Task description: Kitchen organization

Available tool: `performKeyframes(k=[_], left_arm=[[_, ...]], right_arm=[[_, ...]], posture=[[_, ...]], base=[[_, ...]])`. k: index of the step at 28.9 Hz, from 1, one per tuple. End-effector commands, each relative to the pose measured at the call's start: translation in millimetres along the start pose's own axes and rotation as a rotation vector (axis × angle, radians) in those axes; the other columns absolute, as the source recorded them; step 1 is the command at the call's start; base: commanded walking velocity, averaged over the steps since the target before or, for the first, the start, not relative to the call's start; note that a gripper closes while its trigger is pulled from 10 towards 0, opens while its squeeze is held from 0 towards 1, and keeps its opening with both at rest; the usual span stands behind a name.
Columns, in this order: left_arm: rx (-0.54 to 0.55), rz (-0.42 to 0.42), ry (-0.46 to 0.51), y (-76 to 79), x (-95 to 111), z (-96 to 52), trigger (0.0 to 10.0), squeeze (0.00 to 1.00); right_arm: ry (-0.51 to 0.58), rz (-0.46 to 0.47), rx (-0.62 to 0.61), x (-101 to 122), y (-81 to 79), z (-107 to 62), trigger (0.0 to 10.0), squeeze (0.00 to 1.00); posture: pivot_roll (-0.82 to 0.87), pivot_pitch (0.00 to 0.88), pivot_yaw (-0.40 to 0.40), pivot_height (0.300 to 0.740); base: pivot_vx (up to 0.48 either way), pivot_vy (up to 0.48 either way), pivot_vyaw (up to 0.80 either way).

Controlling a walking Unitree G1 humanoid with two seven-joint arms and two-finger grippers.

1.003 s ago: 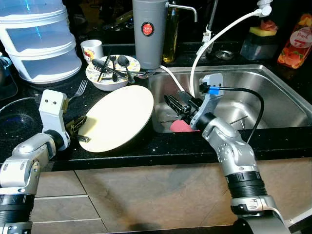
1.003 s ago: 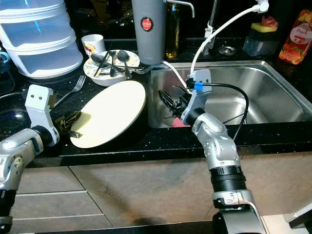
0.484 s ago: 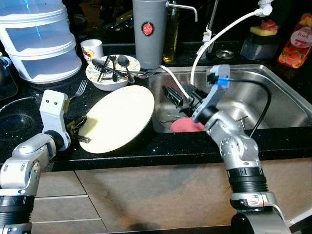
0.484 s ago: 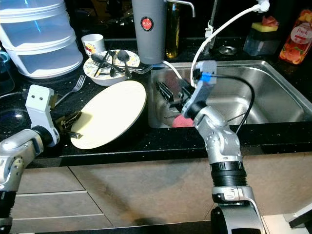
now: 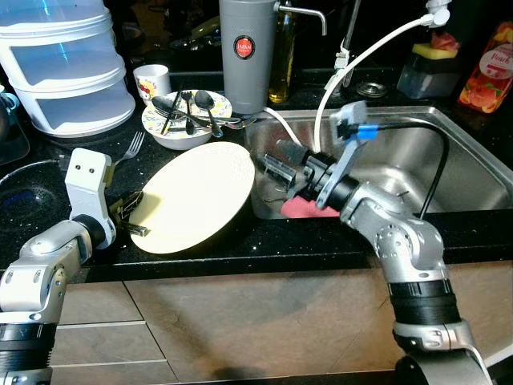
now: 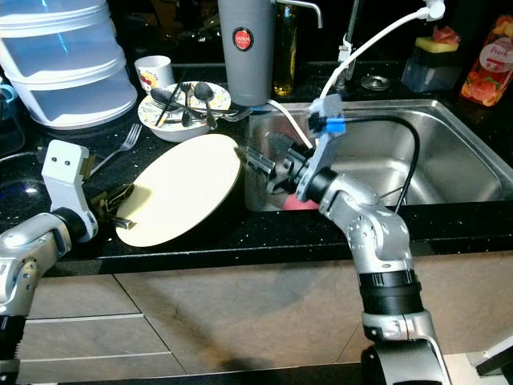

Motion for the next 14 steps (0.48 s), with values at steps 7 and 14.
performKeyframes(k=[7, 14], left_arm=[[0.007, -0.023, -0.119, 1.2, -31, -1.1, 3.2, 0.00], [0.027, -0.043, -0.111, -0.7, -31, -1.7, 3.2, 0.00]], right_arm=[[-0.154, -0.001, -0.031, -34, 0.3, -3.4, 10.0, 0.00], [-0.201, 0.010, -0.065, -49, 4.0, -6.6, 10.0, 0.00]], posture=[[0.02, 0.124, 0.038, 0.740], [0.03, 0.138, 0.035, 0.740]], base=[[0.000, 0.000, 0.00], [0.000, 0.000, 0.00]])
Point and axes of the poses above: a point about 5 cm out from each wrist's last joint towards the gripper, its own z axis pointing out of the wrist towards the gripper, its own x axis along the axis of the wrist's last joint, y = z × x, the point moved 3 cm from there along z, pointing out of the wrist towards the gripper, and after that the axes turned 4 degrees about z, right-handed, at the moved point
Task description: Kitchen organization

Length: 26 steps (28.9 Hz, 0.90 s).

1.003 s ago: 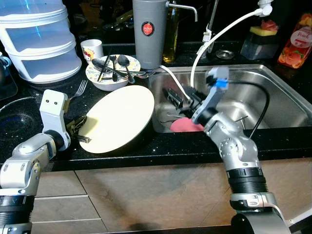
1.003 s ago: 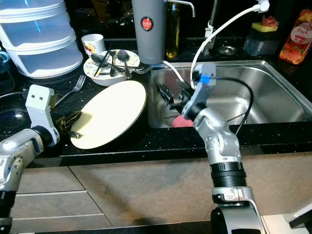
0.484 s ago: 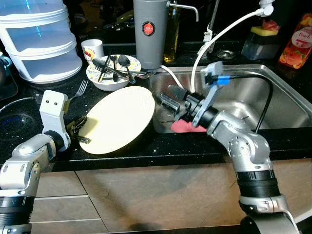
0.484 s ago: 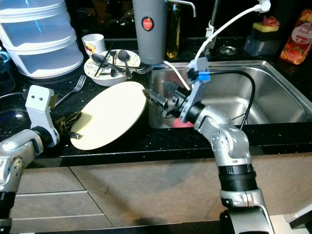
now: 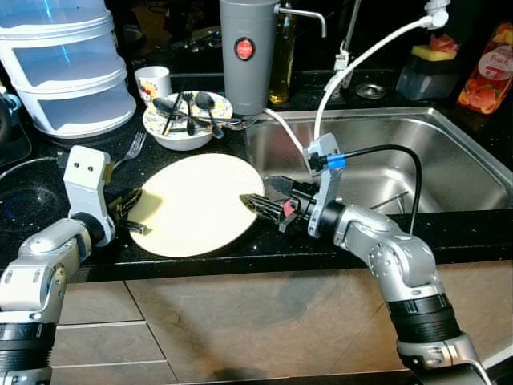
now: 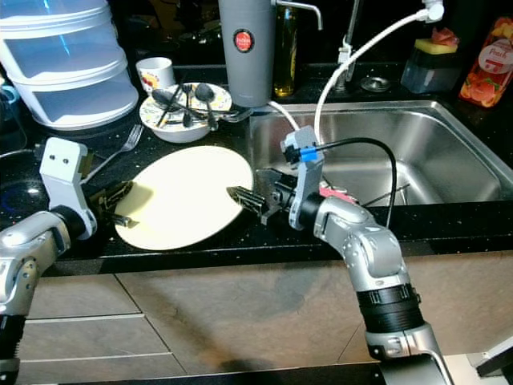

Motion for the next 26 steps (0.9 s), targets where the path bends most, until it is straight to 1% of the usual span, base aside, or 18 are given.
performKeyframes(k=[1, 2, 5, 6, 7, 9, 10, 11, 12, 13, 14, 15, 18, 20, 22, 23, 25, 26], left_arm=[[0.003, -0.049, -0.141, 2.6, -37, -1.8, 3.2, 0.00], [0.004, -0.052, -0.139, 3.3, -37, -1.6, 3.2, 0.00], [0.005, -0.059, -0.134, 4.8, -37, -0.9, 3.3, 0.00], [0.010, -0.068, -0.123, 5.4, -36, 0.2, 3.7, 0.00], [0.014, -0.074, -0.115, 5.9, -35, 1.1, 3.7, 0.00], [0.020, -0.100, -0.091, 6.7, -31, 2.8, 4.9, 0.00], [0.020, -0.100, -0.091, 6.7, -31, 2.8, 4.9, 0.00], [0.033, -0.109, -0.084, 5.2, -30, 3.1, 6.1, 0.00], [0.044, -0.114, -0.079, 3.8, -29, 3.4, 6.3, 0.00], [0.066, -0.118, -0.078, 0.3, -29, 3.0, 9.4, 0.00], [0.081, -0.120, -0.078, -2.1, -29, 2.7, 9.4, 0.00], [0.099, -0.122, -0.078, -5.6, -30, 1.8, 10.0, 0.00], [0.134, -0.127, -0.077, -12.8, -30, -1.1, 10.0, 0.00], [0.136, -0.127, -0.083, -13.7, -32, -2.3, 10.0, 0.00], [0.137, -0.124, -0.095, -13.7, -34, -3.4, 10.0, 0.00], [0.137, -0.124, -0.095, -13.7, -34, -3.4, 10.0, 0.00], [0.143, -0.122, -0.099, -14.1, -35, -3.9, 10.0, 0.00], [0.148, -0.123, -0.095, -14.5, -35, -3.8, 10.0, 0.00]], right_arm=[[-0.053, 0.027, -0.015, -14, 2.1, -0.9, 10.0, 0.00], [-0.066, 0.038, 0.000, -21, -3.1, 1.5, 10.0, 0.00], [-0.075, 0.051, 0.017, -28, -9.5, 5.1, 10.0, 0.00], [-0.078, 0.059, 0.021, -31, -12.0, 7.2, 10.0, 0.00], [-0.079, 0.064, 0.023, -34, -13.8, 8.7, 10.0, 0.00], [-0.084, 0.075, 0.021, -40, -16.0, 11.3, 10.0, 0.00], [-0.084, 0.075, 0.021, -40, -16.0, 11.3, 10.0, 0.00], [-0.087, 0.079, 0.015, -43, -16.5, 12.5, 10.0, 0.00], [-0.090, 0.084, 0.009, -46, -16.6, 13.4, 10.0, 0.00], [-0.093, 0.088, 0.003, -48, -16.7, 14.1, 10.0, 0.00], [-0.095, 0.091, -0.001, -50, -16.8, 14.5, 10.0, 0.00], [-0.096, 0.098, -0.009, -52, -16.5, 14.7, 10.0, 0.00], [-0.073, 0.098, -0.034, -51, -13.9, 14.7, 10.0, 0.00], [-0.002, 0.116, -0.051, -39, -10.4, 14.8, 10.0, 0.00], [0.122, 0.148, -0.065, -15, -5.7, 13.7, 10.0, 0.00], [0.122, 0.148, -0.065, -15, -5.7, 13.7, 10.0, 0.00], [0.322, 0.220, -0.051, 24, -1.1, 7.4, 10.0, 0.00], [0.399, 0.249, -0.031, 40, -0.2, 3.2, 10.0, 0.00]], posture=[[0.03, 0.138, 0.035, 0.740], [0.03, 0.141, 0.034, 0.740], [0.02, 0.142, 0.033, 0.740], [0.03, 0.143, 0.034, 0.740], [0.03, 0.144, 0.033, 0.740], [0.03, 0.145, 0.032, 0.740], [0.03, 0.145, 0.032, 0.740], [0.02, 0.145, 0.032, 0.740], [0.02, 0.145, 0.031, 0.740], [0.02, 0.147, 0.030, 0.740], [0.02, 0.147, 0.030, 0.740], [0.02, 0.147, 0.029, 0.740], [0.03, 0.147, 0.028, 0.740], [0.03, 0.148, 0.027, 0.740], [0.03, 0.148, 0.027, 0.740], [0.03, 0.148, 0.027, 0.740], [0.03, 0.148, 0.027, 0.740], [0.02, 0.147, 0.027, 0.740]], base=[[0.000, 0.000, 0.00], [0.000, 0.000, 0.00], [0.000, 0.000, 0.00], [0.000, 0.000, 0.00], [0.000, 0.000, 0.00], [0.000, 0.000, 0.00], [0.000, 0.000, 0.00], [0.000, 0.000, 0.00], [0.000, 0.000, 0.00], [0.000, 0.000, 0.00], [0.000, 0.000, 0.00], [0.000, 0.000, 0.00], [0.000, 0.000, 0.00], [0.000, 0.000, 0.00], [0.000, 0.000, 0.00], [0.000, 0.000, 0.00], [0.000, 0.000, 0.00], [0.000, 0.000, 0.00]])
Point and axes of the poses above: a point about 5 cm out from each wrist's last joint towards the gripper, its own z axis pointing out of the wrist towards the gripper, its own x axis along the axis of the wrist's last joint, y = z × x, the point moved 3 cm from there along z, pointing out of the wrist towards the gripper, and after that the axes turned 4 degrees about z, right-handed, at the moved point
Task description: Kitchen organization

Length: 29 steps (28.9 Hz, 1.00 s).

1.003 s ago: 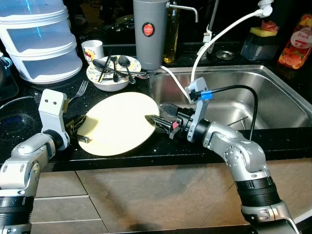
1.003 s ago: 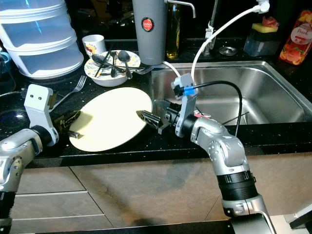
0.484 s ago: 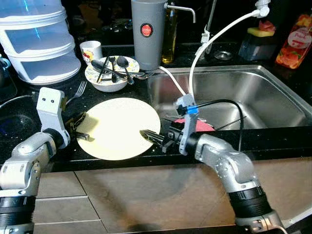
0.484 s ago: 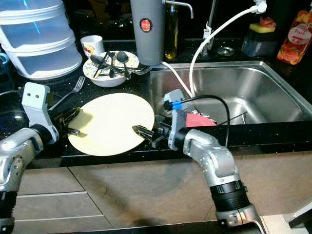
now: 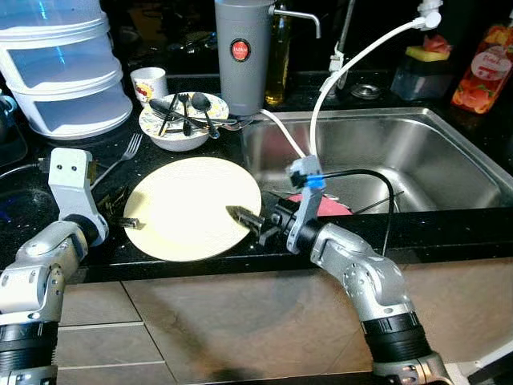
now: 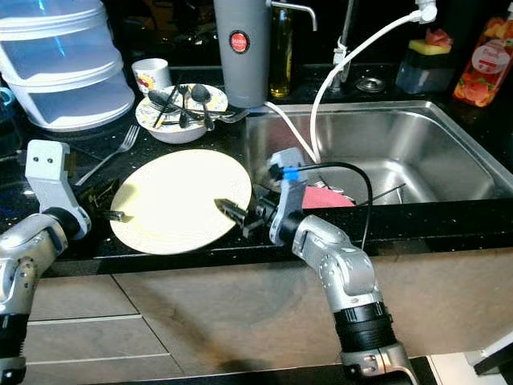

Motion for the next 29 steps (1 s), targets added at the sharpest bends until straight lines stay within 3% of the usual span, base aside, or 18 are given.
performKeyframes(k=[1, 3, 5, 8, 13, 15, 18, 20, 23, 26, 29], left_arm=[[0.025, -0.018, -0.092, -3.1, -24, -1.9, 10.0, 0.00], [0.027, -0.022, -0.078, -3.2, -22, -1.1, 10.0, 0.00], [0.042, -0.025, -0.059, -6.1, -17, 0.7, 10.0, 0.00], [0.053, -0.021, -0.062, -8.9, -17, 0.8, 10.0, 0.00], [0.041, -0.014, -0.068, -6.8, -18, 0.4, 10.0, 0.00], [0.029, 0.014, -0.082, -3.6, -21, 1.2, 10.0, 0.00], [0.038, 0.004, -0.043, -2.5, -14, 3.5, 10.0, 0.00], [0.044, -0.014, -0.003, -2.3, -6, 4.8, 10.0, 0.00], [0.049, -0.093, 0.211, -5.1, 36, 5.4, 10.0, 0.00], [0.030, -0.096, 0.282, -5.4, 52, 3.4, 10.0, 0.00], [-0.070, -0.098, 0.283, 6.2, 60, 2.4, 10.0, 0.04]], right_arm=[[0.182, 0.049, 0.048, 40, -4.9, -3.0, 10.0, 0.00], [0.234, 0.065, 0.067, 53, -6.5, -4.3, 10.0, 0.00], [0.370, 0.106, 0.103, 86, -7.0, -10.9, 10.0, 0.00], [0.425, 0.123, 0.104, 101, -4.3, -15.0, 10.0, 0.00], [0.281, 0.010, 0.022, 87, 8.3, -13.6, 10.0, 0.00], [0.115, -0.077, -0.074, 60, 19.3, -7.6, 10.0, 0.00], [0.036, -0.118, -0.116, 44, 25.0, -6.1, 10.0, 0.00], [0.035, -0.108, -0.118, 43, 25.5, -5.9, 10.0, 0.00], [0.032, -0.105, -0.110, 40, 24.0, -4.7, 10.0, 0.00], [0.036, -0.107, -0.104, 40, 23.1, -3.9, 10.0, 0.00], [0.046, -0.111, -0.096, 42, 22.2, -4.1, 10.0, 0.00]], posture=[[0.02, 0.147, 0.027, 0.740], [0.02, 0.147, 0.027, 0.740], [0.02, 0.145, 0.027, 0.740], [0.02, 0.145, 0.027, 0.740], [0.02, 0.145, 0.027, 0.740], [0.02, 0.145, 0.032, 0.740], [0.02, 0.145, 0.032, 0.740], [0.02, 0.145, 0.032, 0.740], [0.02, 0.146, 0.032, 0.740], [0.03, 0.148, 0.033, 0.740], [0.03, 0.148, 0.033, 0.740]], base=[[0.000, 0.000, 0.00], [0.000, 0.000, 0.00], [0.000, 0.000, 0.00], [0.000, 0.000, 0.00], [0.000, 0.000, 0.00], [0.000, 0.000, 0.00], [0.000, 0.000, 0.00], [0.000, 0.000, 0.00], [0.000, 0.000, 0.00], [0.000, 0.000, 0.00], [0.000, 0.000, 0.00]])
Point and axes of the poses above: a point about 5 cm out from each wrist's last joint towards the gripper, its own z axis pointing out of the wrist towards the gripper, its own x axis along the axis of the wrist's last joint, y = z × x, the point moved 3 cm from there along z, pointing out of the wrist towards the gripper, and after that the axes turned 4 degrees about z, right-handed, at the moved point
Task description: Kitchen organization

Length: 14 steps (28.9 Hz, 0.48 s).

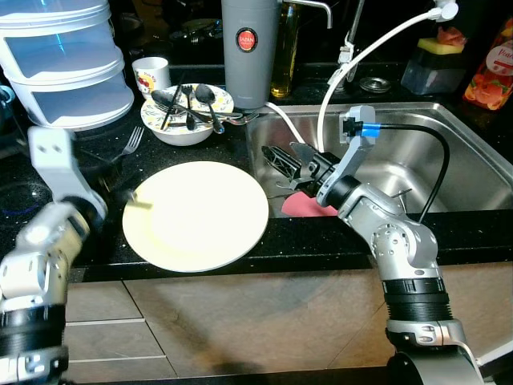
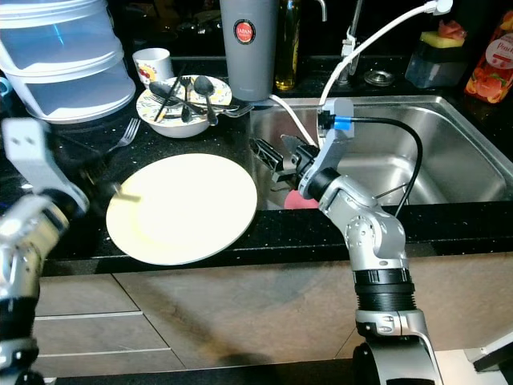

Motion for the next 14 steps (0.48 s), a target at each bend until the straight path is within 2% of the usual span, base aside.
performKeyframes(k=[1, 3, 4, 5, 8, 9, 11, 12, 14], left_arm=[[-0.051, 0.003, -0.045, 5.5, -5, -1.7, 10.0, 1.00], [-0.067, 0.021, -0.120, 8.6, -13, -2.3, 10.0, 1.00], [-0.043, 0.068, -0.207, 5.6, -25, -3.4, 10.0, 1.00], [-0.041, 0.059, -0.288, 4.3, -35, -6.2, 10.0, 1.00], [-0.075, 0.062, -0.331, 6.8, -40, -9.6, 10.0, 1.00], [-0.060, 0.065, -0.379, 3.5, -44, -12.5, 10.0, 1.00], [-0.060, 0.065, -0.379, 3.5, -44, -12.5, 10.0, 1.00], [-0.028, 0.041, -0.393, -3.8, -44, -14.5, 10.0, 1.00], [-0.020, 0.009, -0.378, -7.3, -42, -15.2, 10.0, 1.00]], right_arm=[[0.008, -0.006, 0.007, 1, -1.1, -0.5, 10.0, 0.00], [0.009, -0.007, 0.011, 2, -1.6, -1.0, 10.0, 0.00], [0.008, -0.010, 0.015, 2, -2.0, -1.3, 10.0, 0.00], [0.006, -0.012, 0.022, 2, -2.7, -1.6, 10.0, 0.00], [0.002, -0.015, 0.028, 2, -3.3, -2.4, 10.0, 0.00], [-0.002, -0.021, 0.034, 2, -3.6, -3.1, 10.0, 0.00], [-0.002, -0.021, 0.034, 2, -3.6, -3.1, 10.0, 0.00], [-0.003, -0.025, 0.040, 3, -4.2, -3.7, 10.0, 0.00], [-0.002, -0.026, 0.046, 3, -5.0, -4.1, 10.0, 0.00]], posture=[[0.03, 0.148, 0.033, 0.740], [0.03, 0.148, 0.033, 0.740], [0.03, 0.149, 0.033, 0.740], [0.03, 0.149, 0.033, 0.740], [0.02, 0.146, 0.033, 0.740], [0.02, 0.146, 0.033, 0.740], [0.02, 0.146, 0.033, 0.740], [0.03, 0.140, 0.033, 0.740], [0.03, 0.137, 0.034, 0.740]], base=[[0.000, 0.000, 0.00], [0.000, 0.000, 0.00], [0.000, 0.000, 0.00], [0.000, 0.000, 0.00], [0.000, 0.000, 0.00], [0.000, 0.000, 0.00], [0.000, 0.000, 0.00], [0.000, 0.000, 0.00], [0.000, 0.000, 0.00]])
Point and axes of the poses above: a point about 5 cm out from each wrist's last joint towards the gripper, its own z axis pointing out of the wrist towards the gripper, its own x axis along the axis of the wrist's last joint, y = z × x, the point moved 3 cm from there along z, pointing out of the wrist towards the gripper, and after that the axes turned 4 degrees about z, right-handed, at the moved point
